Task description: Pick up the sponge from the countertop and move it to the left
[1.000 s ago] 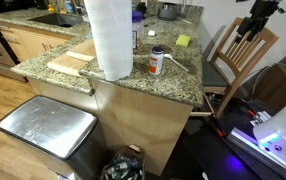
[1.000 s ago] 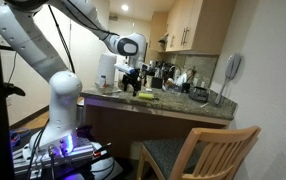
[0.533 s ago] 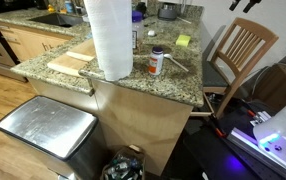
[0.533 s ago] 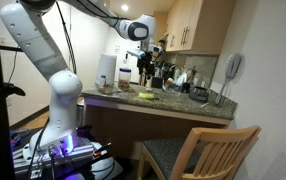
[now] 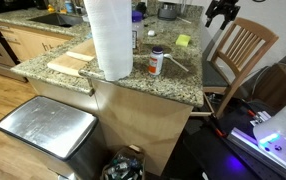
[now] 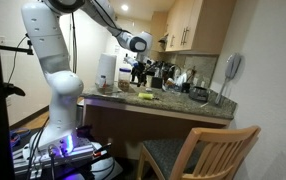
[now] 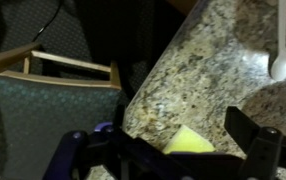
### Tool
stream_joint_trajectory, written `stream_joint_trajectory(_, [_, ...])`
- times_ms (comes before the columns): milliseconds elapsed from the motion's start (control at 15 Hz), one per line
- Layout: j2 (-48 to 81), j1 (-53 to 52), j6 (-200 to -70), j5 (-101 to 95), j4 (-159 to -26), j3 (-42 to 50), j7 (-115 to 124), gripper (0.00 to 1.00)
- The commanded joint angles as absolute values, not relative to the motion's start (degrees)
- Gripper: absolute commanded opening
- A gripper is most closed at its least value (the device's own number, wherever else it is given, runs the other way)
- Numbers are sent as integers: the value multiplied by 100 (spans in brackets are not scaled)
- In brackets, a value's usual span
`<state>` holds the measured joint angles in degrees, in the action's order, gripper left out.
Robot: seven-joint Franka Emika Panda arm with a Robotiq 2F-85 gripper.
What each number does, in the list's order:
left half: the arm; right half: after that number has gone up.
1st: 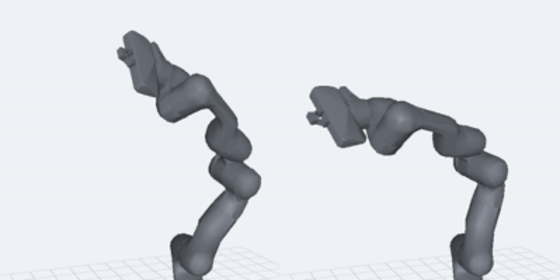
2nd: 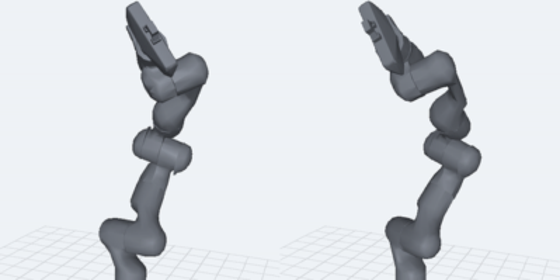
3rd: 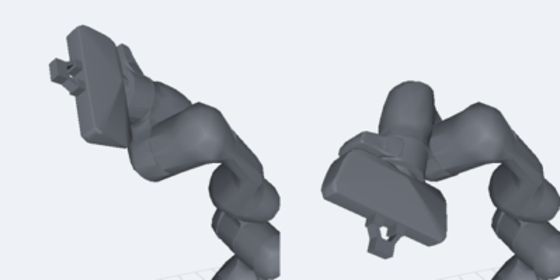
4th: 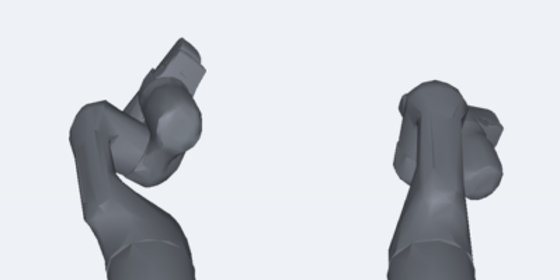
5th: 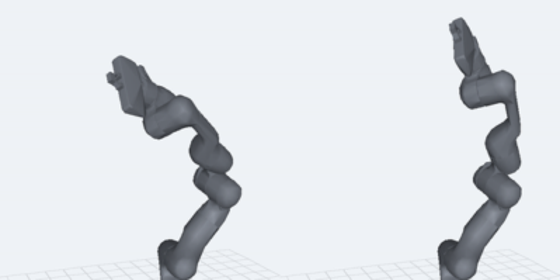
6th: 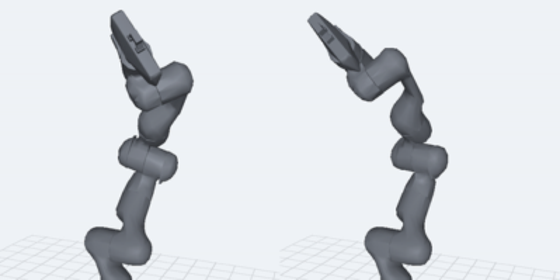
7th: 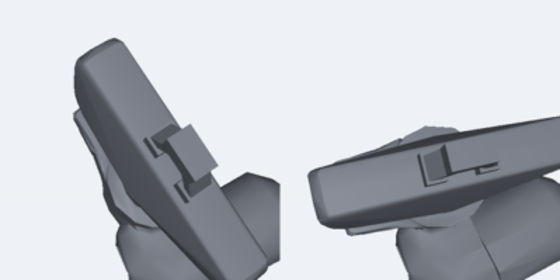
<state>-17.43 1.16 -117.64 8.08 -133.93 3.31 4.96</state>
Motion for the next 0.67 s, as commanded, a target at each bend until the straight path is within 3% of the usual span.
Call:
stream_joint_trajectory(0, [-697, 24, -11740, 1499, -12512, 134, 1418, 100])
stream_joint_trajectory(67, [-1249, 26, -11803, 1237, -13050, 109, 1087, 100])
stream_joint_trajectory(600, [-53, -10, -12554, 1897, -12360, 25, 2425, 100])
